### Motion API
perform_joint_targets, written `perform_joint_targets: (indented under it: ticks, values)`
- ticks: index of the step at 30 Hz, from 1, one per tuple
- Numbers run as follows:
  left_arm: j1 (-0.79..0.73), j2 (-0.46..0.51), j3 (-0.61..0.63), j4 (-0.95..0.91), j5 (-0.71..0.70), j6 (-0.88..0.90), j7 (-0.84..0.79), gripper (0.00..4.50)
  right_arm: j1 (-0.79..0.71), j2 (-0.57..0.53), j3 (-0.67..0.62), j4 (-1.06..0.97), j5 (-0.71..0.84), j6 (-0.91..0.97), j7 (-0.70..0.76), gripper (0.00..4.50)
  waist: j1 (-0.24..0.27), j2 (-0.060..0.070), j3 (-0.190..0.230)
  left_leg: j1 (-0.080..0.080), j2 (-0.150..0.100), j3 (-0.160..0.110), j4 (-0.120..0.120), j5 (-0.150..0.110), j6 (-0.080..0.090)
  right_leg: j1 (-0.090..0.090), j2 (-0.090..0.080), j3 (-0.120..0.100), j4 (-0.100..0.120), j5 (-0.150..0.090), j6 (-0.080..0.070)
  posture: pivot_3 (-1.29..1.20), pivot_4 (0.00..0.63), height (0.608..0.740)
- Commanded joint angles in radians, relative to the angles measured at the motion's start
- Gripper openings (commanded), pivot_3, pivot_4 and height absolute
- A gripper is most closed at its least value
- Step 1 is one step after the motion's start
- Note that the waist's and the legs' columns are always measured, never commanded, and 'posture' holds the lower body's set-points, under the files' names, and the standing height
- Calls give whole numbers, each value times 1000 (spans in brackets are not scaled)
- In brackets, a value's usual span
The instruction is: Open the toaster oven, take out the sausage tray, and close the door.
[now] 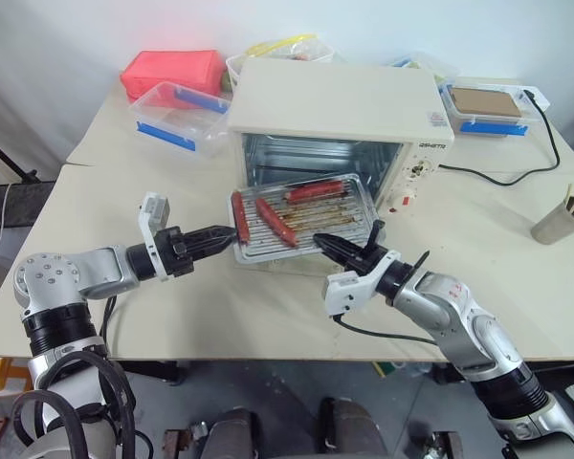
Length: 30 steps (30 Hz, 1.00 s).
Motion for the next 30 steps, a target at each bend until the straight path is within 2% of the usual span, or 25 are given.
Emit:
perform_joint_targets:
  ticks: [1,13,17,21,27,30]
  values:
    - [1,-13,11,-5,7,-5,-4,1791,-26,11,-10,-22,26,-17,-4,0,0,0,0,0,0,0,0,0,0,0,0,0,0,0,0,0,150,740]
    - [-54,-84,-15,12,12,2,43,1791,-39,21,7,-8,48,-41,24,0,1,0,0,0,0,0,0,0,0,0,0,0,0,0,0,0,150,740]
    - [-87,-122,22,62,3,2,95,1791,-41,22,13,-6,58,-47,30,0,2,0,0,0,0,0,0,0,0,0,0,0,0,0,0,0,150,740]
    - [-82,-113,-1,70,-1,2,115,1791,-39,22,9,-6,64,-49,35,0,0,0,0,0,0,0,0,0,0,0,0,0,0,0,0,0,150,740]
    - [-90,-130,35,123,-68,2,170,81,-34,23,3,-9,81,-53,44,0,0,0,0,0,0,0,0,0,0,0,0,0,0,0,0,0,150,740]
    - [-99,-124,40,172,-138,2,221,32,-31,21,2,-10,102,-48,61,0,1,0,0,0,0,0,0,0,0,0,0,0,0,0,0,0,150,740]
